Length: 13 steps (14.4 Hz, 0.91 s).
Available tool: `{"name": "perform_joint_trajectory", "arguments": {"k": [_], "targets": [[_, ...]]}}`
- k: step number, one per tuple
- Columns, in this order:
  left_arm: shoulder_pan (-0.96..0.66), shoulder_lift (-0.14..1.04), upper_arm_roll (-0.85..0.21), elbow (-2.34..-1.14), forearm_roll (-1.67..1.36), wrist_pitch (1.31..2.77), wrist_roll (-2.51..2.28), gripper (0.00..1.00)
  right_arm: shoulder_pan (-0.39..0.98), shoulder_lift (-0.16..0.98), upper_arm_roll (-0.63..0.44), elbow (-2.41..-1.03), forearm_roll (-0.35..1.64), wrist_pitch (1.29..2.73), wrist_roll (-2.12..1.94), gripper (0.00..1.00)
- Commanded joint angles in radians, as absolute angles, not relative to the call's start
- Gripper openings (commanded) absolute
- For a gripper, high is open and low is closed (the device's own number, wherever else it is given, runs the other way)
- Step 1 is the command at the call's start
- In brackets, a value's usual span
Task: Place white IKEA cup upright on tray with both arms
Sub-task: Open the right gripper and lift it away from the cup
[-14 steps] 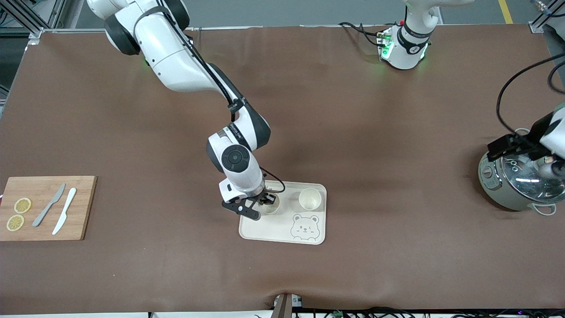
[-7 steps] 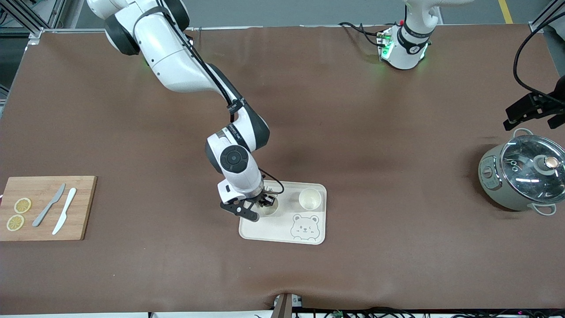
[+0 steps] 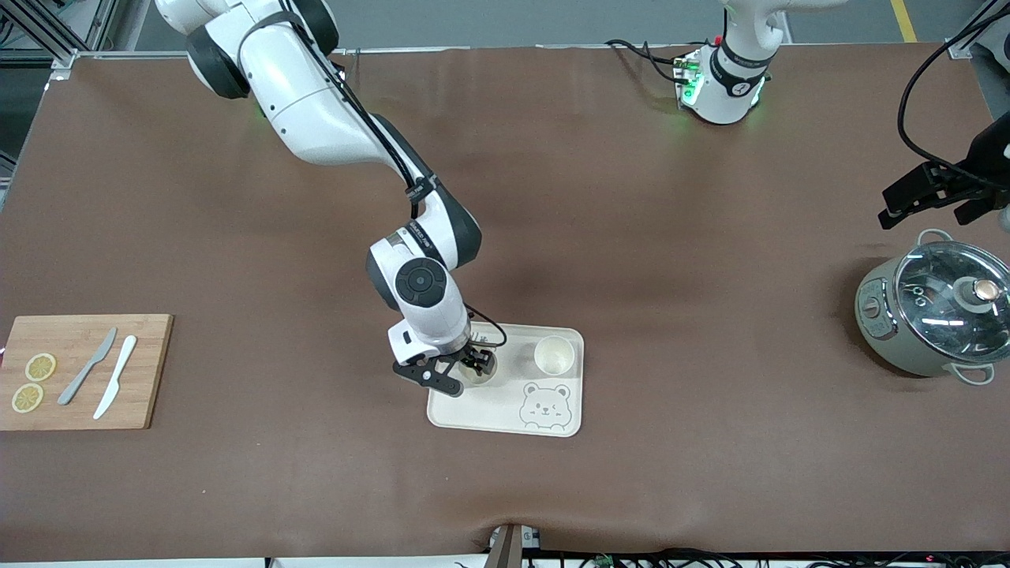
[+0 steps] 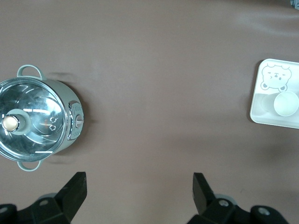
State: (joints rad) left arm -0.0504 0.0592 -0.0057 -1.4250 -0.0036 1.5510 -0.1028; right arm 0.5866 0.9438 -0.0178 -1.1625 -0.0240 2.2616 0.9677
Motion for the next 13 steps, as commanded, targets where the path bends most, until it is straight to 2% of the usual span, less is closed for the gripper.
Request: {"name": "perform_joint_trajectory", "arguments": {"k": [1,5,13], "targets": [[-0.037,0.049,-0.014,-1.440,-0.025,1.546,-0.091,1.00,0.575,0.901,-0.014,-1.147,-0.043,2.226,0.979,1.00],[-0.037,0.058,-0.032,-1.445,-0.012,1.439,-0.017,1.00,0.577,0.833,-0.014,-1.144,-0.045,2.079,0.963,1.00],[-0.035,0.058,-0.058,-1.457,0.052,1.430,0.026,1.00,0.528,0.563,-0.006,-1.154,-0.023,1.697,0.904,1.00]]}}
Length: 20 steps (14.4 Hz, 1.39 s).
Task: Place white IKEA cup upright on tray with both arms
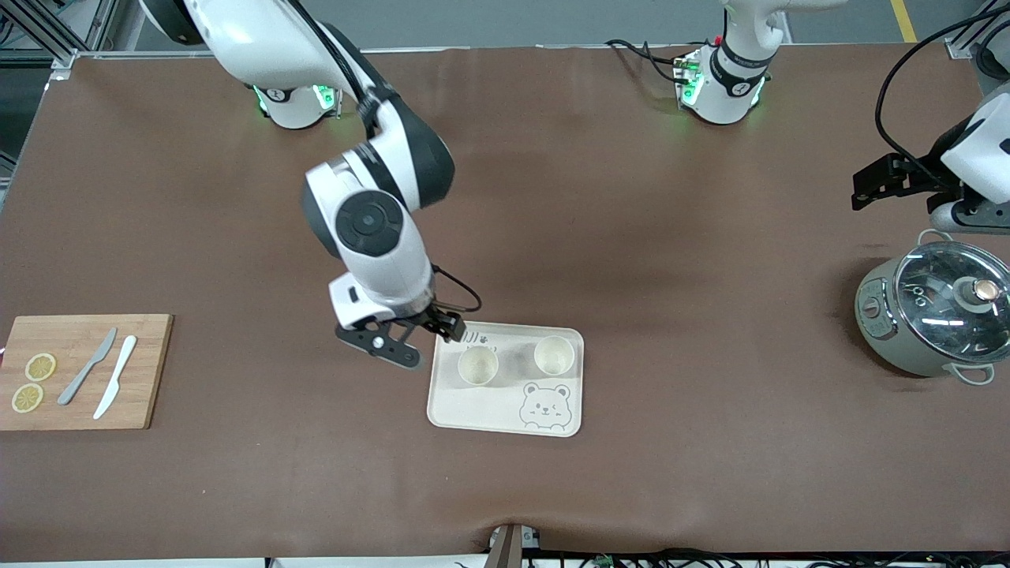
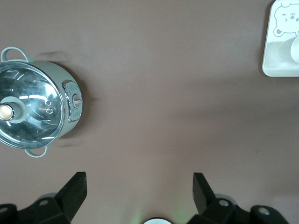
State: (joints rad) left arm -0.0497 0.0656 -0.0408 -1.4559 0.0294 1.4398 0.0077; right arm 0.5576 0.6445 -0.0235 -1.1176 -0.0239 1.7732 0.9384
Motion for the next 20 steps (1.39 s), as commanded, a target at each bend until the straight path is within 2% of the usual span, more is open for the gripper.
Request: {"name": "perform_joint_trajectory", "arguments": {"k": [1,4,7,10,14,20], "targets": [[-0.035,0.058,-0.058,-1.457,0.052,1.431,0.026,1.00,0.519,0.528,-0.008,-1.163,-0.023,1.645,0.873,1.00],[-0.034,0.060,-0.058,-1.456,0.049,1.440,0.025,1.00,0.448,0.379,-0.008,-1.247,-0.021,1.543,0.731,1.00],[-0.034,0.067,-0.058,-1.453,0.052,1.443,0.026,1.00,0.370,0.319,-0.008,-1.255,-0.021,1.448,0.613,1.00],[-0.023,0.063,-0.058,-1.453,0.040,1.505,0.028,1.00,0.237,0.278,-0.011,-1.256,-0.023,1.378,0.395,1.00],[-0.020,0.055,-0.060,-1.457,0.052,1.500,0.081,1.00,0.080,0.275,-0.012,-1.256,-0.025,1.405,0.131,1.00],[-0.021,0.058,-0.061,-1.457,0.052,1.497,0.086,1.00,0.020,0.288,-0.012,-1.259,-0.031,1.463,0.069,1.00]]}}
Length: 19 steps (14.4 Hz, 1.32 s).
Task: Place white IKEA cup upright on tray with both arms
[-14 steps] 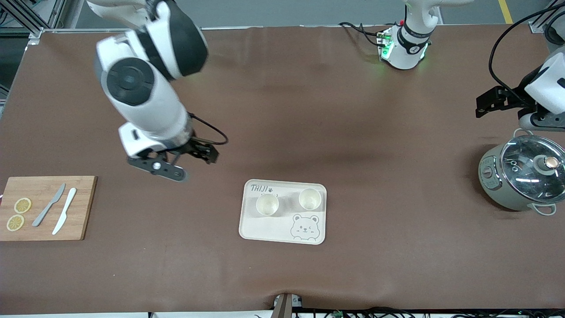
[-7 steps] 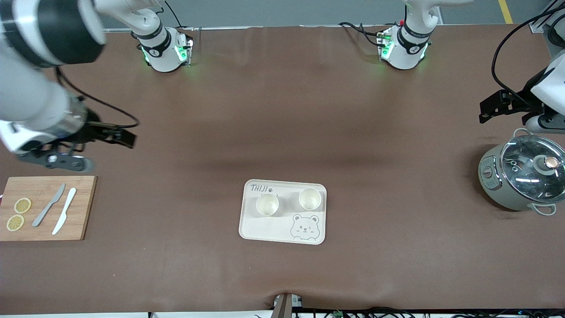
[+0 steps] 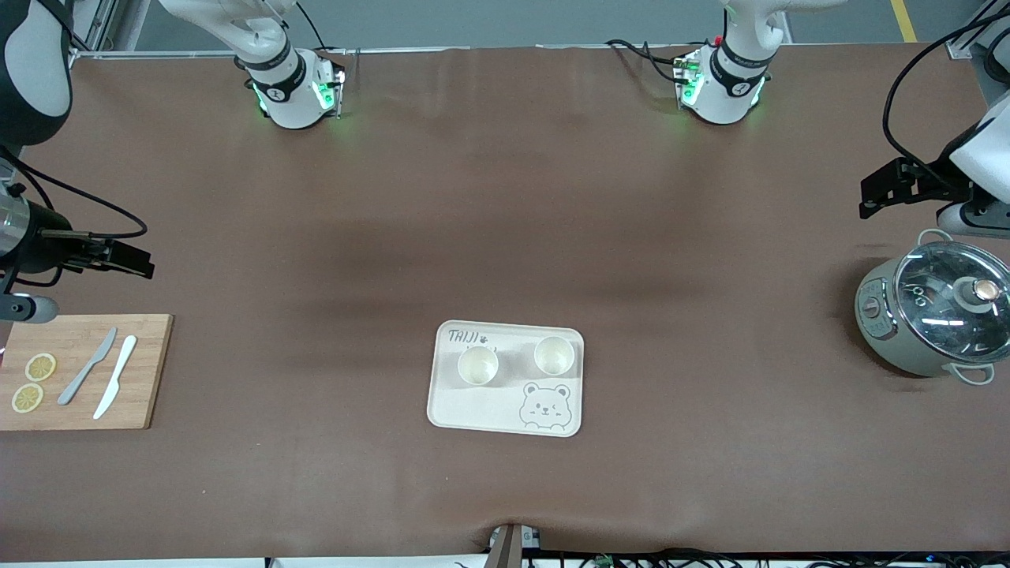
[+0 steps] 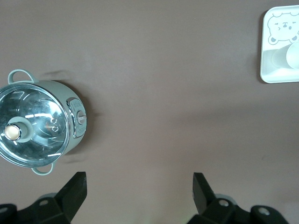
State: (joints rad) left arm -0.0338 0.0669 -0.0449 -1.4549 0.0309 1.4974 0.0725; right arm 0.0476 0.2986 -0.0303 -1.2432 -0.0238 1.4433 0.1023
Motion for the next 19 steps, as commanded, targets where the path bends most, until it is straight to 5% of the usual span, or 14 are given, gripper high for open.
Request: {"name": "perform_joint_trajectory", "arguments": {"k": [1,19], "targets": [[-0.021,0.058,-0.061,-1.457,0.052,1.496,0.084,1.00,0.018,0.288,-0.014,-1.259,-0.031,1.466,0.069,1.00],[-0.020,0.064,-0.063,-1.457,0.048,1.485,0.086,1.00,-0.009,0.295,-0.009,-1.250,-0.026,1.522,0.066,1.00]]}}
